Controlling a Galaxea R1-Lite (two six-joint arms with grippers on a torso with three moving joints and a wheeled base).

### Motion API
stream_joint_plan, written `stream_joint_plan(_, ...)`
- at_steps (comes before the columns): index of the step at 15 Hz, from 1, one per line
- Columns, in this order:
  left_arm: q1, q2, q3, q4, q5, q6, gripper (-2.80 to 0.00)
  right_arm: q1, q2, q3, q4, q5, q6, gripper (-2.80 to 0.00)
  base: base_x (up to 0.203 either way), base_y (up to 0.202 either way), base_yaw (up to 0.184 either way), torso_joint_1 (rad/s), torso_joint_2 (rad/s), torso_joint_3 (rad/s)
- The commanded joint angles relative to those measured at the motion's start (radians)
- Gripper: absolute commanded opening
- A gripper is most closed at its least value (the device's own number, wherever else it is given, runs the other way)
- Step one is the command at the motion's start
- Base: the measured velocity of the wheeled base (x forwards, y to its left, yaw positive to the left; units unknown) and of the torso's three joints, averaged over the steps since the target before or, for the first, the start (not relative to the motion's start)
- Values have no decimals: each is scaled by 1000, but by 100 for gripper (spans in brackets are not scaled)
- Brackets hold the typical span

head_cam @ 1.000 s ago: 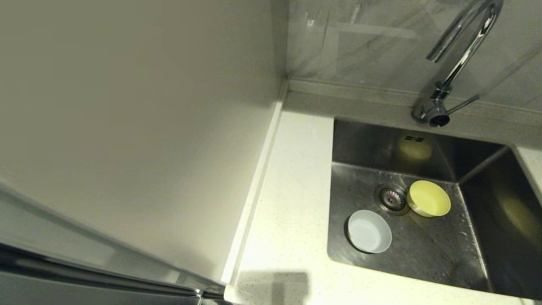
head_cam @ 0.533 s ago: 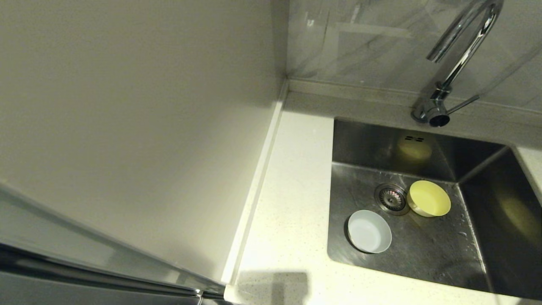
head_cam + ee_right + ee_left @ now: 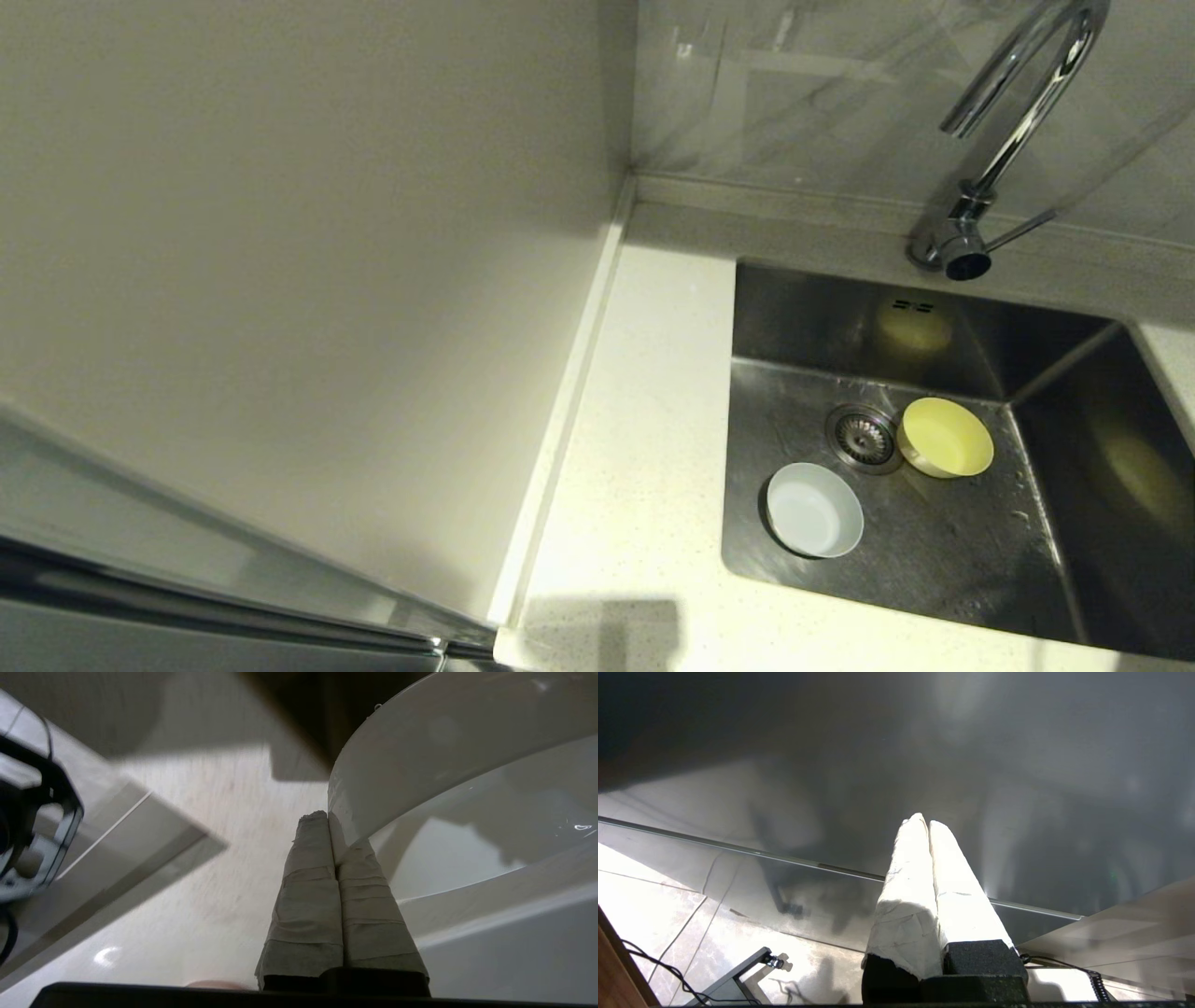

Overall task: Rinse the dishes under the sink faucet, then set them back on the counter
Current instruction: Put a bowl into the sink

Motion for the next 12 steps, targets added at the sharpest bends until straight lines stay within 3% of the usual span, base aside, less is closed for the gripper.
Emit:
stream_joint_plan(1,-1,-3,0,0,0,-1,-280,182,-26,-27,-20,8,131,-280,0,0,0,0,0,0)
stream_joint_plan(2,0,-3,0,0,0,-1,-280,284,-25,-40,-58,5,277,-280,0,0,0,0,0,0)
stream_joint_plan(4,0,-3,0,0,1,-1,-280,519,-6,-65,-167,-67,727,-280,0,0,0,0,0,0)
stream_joint_plan(6,0,-3,0,0,1,-1,-280,696,32,-80,-244,-226,1124,-280,0,0,0,0,0,0)
stream_joint_plan(8,0,-3,0,0,0,-1,-280,806,97,-77,-281,-398,1440,-280,0,0,0,0,0,0)
stream_joint_plan(9,-1,-3,0,0,0,-1,-280,847,136,-55,-292,-487,1547,-280,0,0,0,0,0,0)
stream_joint_plan(12,0,-3,0,0,0,-1,-280,865,168,46,-322,-524,1579,-280,0,0,0,0,0,0)
